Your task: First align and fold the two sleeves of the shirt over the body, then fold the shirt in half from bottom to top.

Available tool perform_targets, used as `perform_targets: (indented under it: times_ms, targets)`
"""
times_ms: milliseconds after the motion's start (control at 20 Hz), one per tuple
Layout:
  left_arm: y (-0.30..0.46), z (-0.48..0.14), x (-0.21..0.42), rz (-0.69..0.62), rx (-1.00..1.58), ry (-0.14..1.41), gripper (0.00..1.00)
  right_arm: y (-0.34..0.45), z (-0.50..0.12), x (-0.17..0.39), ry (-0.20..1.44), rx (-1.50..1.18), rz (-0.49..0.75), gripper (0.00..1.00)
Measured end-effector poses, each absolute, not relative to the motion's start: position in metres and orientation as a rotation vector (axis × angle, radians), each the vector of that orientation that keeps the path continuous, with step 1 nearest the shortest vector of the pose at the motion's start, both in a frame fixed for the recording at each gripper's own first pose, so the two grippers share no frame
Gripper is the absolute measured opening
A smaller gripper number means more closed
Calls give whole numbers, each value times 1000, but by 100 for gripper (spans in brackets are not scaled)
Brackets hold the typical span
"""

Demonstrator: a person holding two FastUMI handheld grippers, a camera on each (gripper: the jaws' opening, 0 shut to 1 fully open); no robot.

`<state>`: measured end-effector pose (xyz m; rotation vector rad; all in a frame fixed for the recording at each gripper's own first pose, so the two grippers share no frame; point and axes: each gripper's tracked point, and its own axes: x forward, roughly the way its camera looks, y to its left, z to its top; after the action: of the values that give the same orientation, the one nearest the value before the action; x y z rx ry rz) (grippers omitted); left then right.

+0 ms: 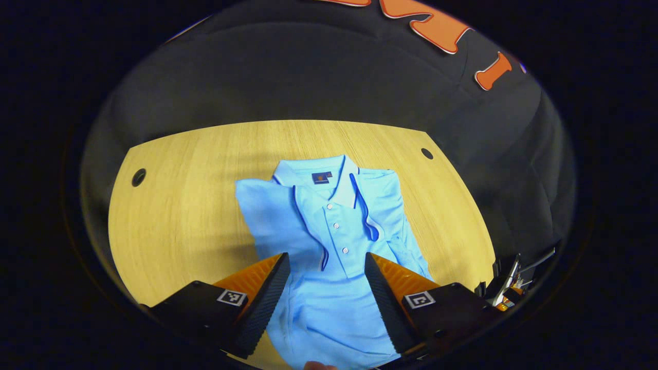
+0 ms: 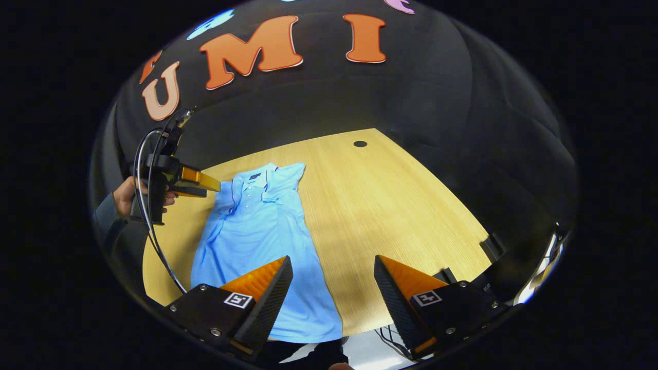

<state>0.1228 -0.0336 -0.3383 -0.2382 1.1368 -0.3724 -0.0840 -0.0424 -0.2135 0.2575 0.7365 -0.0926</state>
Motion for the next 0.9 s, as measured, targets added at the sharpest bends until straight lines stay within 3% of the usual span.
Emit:
perform_targets:
  times_ms: [450,900]
  targets:
    - [9,-340,-9,-270,-243,1193,100,-21,-264,-116,859,193,90,98]
    - [13,-363,-123,-223,-207,1299,100,-8,-325,-141,998,123,187,98]
